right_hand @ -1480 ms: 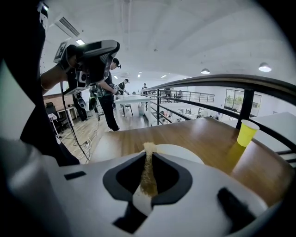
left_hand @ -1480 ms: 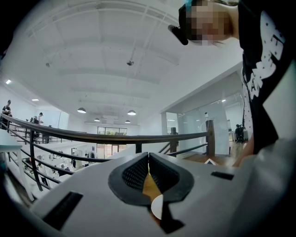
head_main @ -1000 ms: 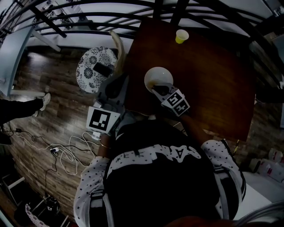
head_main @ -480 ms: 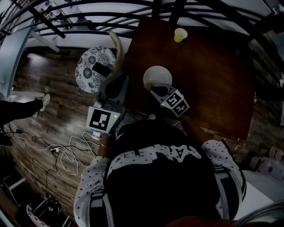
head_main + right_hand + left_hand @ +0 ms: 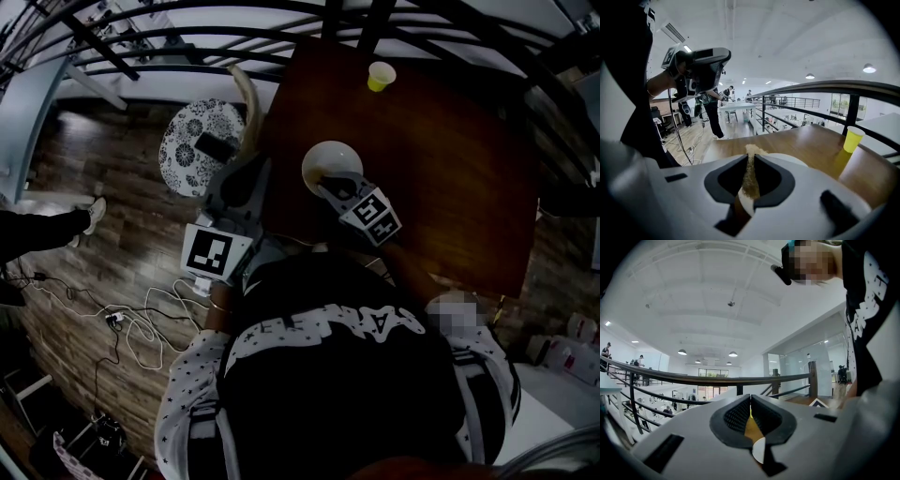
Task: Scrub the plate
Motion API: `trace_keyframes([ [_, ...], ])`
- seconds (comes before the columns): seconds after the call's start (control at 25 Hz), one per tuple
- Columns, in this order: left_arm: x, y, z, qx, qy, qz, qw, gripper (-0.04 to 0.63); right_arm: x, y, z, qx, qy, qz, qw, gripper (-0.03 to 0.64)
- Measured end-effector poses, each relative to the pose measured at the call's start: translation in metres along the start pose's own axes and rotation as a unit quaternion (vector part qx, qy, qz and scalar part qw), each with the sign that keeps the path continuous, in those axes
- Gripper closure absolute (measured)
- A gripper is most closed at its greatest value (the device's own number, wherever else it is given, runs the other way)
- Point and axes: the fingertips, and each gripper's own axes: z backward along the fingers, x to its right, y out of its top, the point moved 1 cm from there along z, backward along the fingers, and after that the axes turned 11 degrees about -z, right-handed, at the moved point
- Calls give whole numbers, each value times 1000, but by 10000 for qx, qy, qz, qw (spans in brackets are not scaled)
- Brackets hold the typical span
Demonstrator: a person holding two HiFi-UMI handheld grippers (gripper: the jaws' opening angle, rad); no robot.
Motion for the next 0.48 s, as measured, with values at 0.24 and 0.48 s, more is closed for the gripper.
trace_keyframes([
  [0.24, 0, 3, -1, 6, 56, -36, 10000, 580, 25, 15, 9, 233, -241, -18, 9994, 568],
  [0.48, -4, 1, 5, -23, 193, -71, 9998, 580, 48, 16, 13, 266, -446, -56, 9986, 568],
])
